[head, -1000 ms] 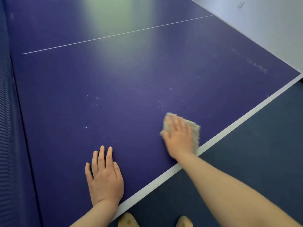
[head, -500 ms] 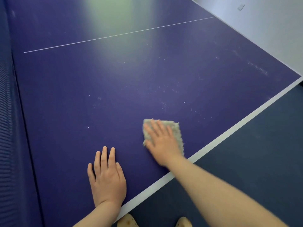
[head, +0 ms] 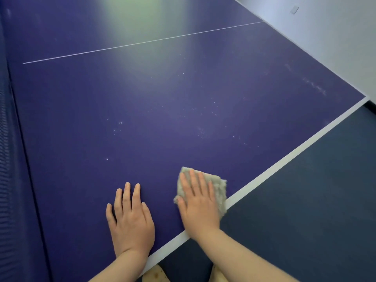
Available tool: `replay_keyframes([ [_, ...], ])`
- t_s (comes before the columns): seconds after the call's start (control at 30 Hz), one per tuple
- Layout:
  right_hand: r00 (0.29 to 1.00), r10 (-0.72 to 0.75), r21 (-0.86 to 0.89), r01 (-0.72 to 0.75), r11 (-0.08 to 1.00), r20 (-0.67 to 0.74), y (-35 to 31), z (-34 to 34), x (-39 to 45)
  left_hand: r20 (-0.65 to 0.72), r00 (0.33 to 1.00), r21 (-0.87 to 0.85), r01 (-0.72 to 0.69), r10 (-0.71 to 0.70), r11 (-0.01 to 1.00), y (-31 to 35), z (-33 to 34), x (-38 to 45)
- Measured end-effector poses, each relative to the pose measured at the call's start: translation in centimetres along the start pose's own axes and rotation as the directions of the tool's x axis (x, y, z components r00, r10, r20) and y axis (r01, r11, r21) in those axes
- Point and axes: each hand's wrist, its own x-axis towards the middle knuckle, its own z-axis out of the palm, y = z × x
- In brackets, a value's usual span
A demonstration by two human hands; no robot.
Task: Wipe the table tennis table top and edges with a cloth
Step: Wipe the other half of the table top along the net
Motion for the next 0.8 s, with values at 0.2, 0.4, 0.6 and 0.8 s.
replay_keyframes([
  [0.2, 0.986, -0.126, -0.043, 0.132, 0.990, 0.109, 5.2, -2.8, 5.7, -0.021, 0.997, 0.001, -0.075, 0.075, 0.997, -0.2, -0.5, -0.4],
  [0.4, 0.974, 0.214, -0.003, -0.215, 0.977, -0.077, 8.5, -1.1, 1.2, 0.040, 0.974, -0.050, -0.221, 0.223, 0.974, 6.3, 1.1, -2.2],
  [0.6, 0.948, -0.312, 0.021, 0.311, 0.950, 0.059, 9.2, -2.6, 4.3, 0.032, 0.996, -0.080, 0.089, -0.086, 0.993, 13.7, 3.2, 0.0],
  [0.8, 0.966, 0.259, 0.009, -0.259, 0.966, -0.025, 21.7, -4.6, 8.7, 0.027, 0.991, -0.020, 0.135, -0.134, 0.991, 14.2, 4.0, 0.2],
])
